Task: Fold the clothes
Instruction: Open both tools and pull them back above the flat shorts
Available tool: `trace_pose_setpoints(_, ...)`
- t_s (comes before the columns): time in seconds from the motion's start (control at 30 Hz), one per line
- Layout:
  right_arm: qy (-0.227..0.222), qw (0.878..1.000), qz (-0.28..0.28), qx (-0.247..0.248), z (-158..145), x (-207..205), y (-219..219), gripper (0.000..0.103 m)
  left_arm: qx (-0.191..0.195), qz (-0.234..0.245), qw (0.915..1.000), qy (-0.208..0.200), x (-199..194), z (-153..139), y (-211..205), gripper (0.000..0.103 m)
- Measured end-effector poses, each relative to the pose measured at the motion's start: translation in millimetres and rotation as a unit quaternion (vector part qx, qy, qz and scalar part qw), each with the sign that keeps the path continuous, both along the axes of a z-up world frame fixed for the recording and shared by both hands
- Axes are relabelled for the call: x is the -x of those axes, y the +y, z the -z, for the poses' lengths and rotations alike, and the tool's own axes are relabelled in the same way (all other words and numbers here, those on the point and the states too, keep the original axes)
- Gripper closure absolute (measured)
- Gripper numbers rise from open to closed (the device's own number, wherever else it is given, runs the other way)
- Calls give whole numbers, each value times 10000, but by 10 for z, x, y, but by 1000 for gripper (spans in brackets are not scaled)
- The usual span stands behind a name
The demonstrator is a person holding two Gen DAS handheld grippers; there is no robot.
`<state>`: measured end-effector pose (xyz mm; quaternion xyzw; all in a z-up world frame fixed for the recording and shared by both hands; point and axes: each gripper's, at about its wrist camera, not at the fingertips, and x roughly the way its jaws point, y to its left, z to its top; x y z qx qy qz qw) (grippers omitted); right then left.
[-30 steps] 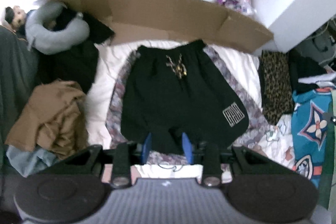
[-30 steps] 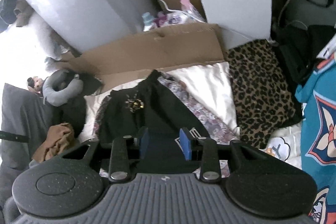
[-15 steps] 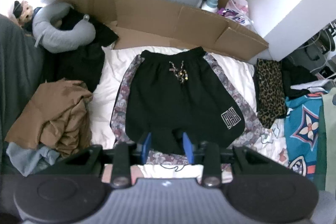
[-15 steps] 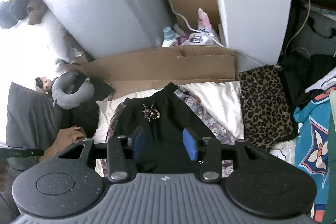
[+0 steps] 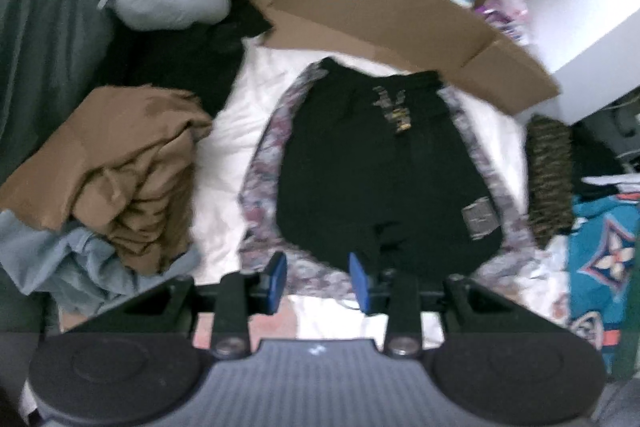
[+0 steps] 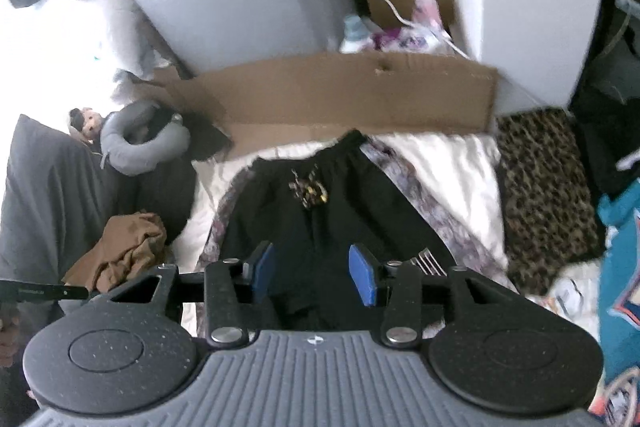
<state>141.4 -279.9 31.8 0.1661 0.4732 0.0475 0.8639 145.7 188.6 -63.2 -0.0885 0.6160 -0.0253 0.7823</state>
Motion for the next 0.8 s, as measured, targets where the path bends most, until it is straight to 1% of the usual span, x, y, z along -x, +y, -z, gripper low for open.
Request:
trace_pose_setpoints(0.2, -107, 9992, -388, 9, 599, 149, 406, 55, -52, -142, 9999, -58, 115, 454, 166, 67)
trace_pose_setpoints(0.4, -20, 9987, -487, -153, 1134, 212, 654, 55, -130, -98, 9994, -310, 234, 762, 229, 67)
trace_pose_setpoints(0.53, 104, 9984, -520, -187, 1495, 229, 782, 55, -18, -177, 9988, -464, 287, 1029, 308, 67)
trace_pose_setpoints(0.7, 325, 9982, -433, -242, 1961, 276, 871, 55, 8, -355, 9984, -441, 298, 1529, 441, 68)
trace_pose_setpoints(0.73, 369, 9982, -412, -249, 2047, 283, 884, 55, 30, -409, 9983, -421, 299, 1632, 470, 69)
trace_pose_setpoints(0.77, 413, 9981, -392, -255, 2134, 291, 898, 55, 74, -471, 9981, -403, 305, 1736, 497, 72)
trace_pose_setpoints(0.8, 457, 9979, -371, -262, 2220, 298, 912, 55, 115, -528, 9978, -388, 312, 1835, 522, 74)
